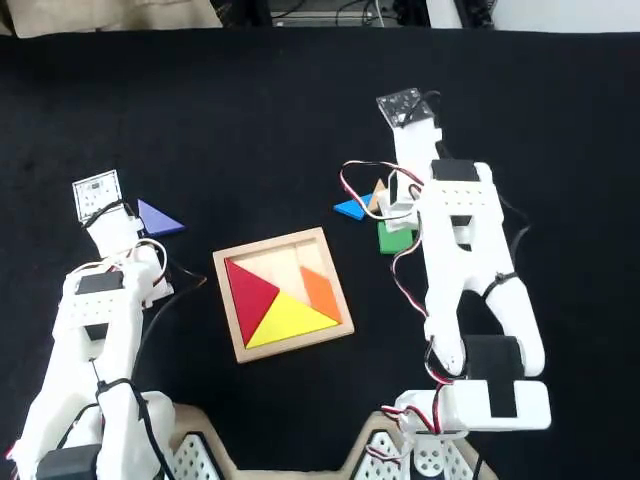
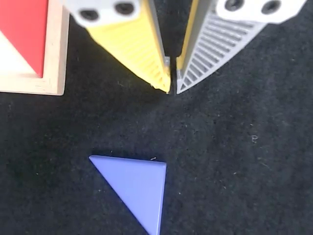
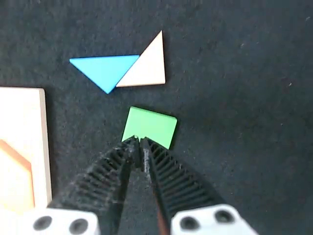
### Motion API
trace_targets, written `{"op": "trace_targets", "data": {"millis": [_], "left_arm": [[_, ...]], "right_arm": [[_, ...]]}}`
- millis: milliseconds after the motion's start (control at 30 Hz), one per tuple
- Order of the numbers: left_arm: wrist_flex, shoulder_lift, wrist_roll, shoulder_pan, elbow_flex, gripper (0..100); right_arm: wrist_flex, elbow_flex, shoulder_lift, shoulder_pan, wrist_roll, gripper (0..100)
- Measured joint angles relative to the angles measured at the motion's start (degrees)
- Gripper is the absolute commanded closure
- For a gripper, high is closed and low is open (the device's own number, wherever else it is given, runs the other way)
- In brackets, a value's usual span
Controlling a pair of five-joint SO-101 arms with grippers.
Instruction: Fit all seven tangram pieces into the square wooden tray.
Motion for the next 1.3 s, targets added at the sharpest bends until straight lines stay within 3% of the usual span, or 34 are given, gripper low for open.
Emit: {"op": "trace_targets", "data": {"millis": [133, 300, 433, 733, 833, 1000, 1133, 1300], "left_arm": [[0.0, 0.0, 0.0, 0.0, 0.0, 97], [-0.53, 0.0, 0.0, 0.0, 0.0, 96], [-2.73, 0.0, -0.09, -1.23, 0.0, 82], [15.82, 6.77, -7.03, -1.67, -21.36, 82], [16.35, 13.36, -13.71, -1.67, -28.75, 83], [16.62, 27.25, -32.35, -1.67, -38.86, 83], [18.9, 37.8, -25.23, -1.58, -45.19, 82], [19.34, 44.75, -0.62, -1.67, -48.97, 82]], "right_arm": [[0.18, -0.26, 0.26, -1.58, -0.18, 98.2], [0.09, -1.93, 0.53, -9.58, -0.62, 98.2], [-5.27, 1.85, 0.53, -12.31, -2.99, 98.3], [-18.81, 12.57, 0.53, -12.04, -3.34, 98.3], [-19.34, 12.84, 0.53, -12.04, -3.34, 98.3], [-19.52, 12.84, 0.53, -12.04, -3.43, 98.3], [-20.4, 13.19, 0.53, -12.04, -3.43, 98.3], [-22.68, 14.86, 0.53, -12.04, -3.43, 98.3]]}}
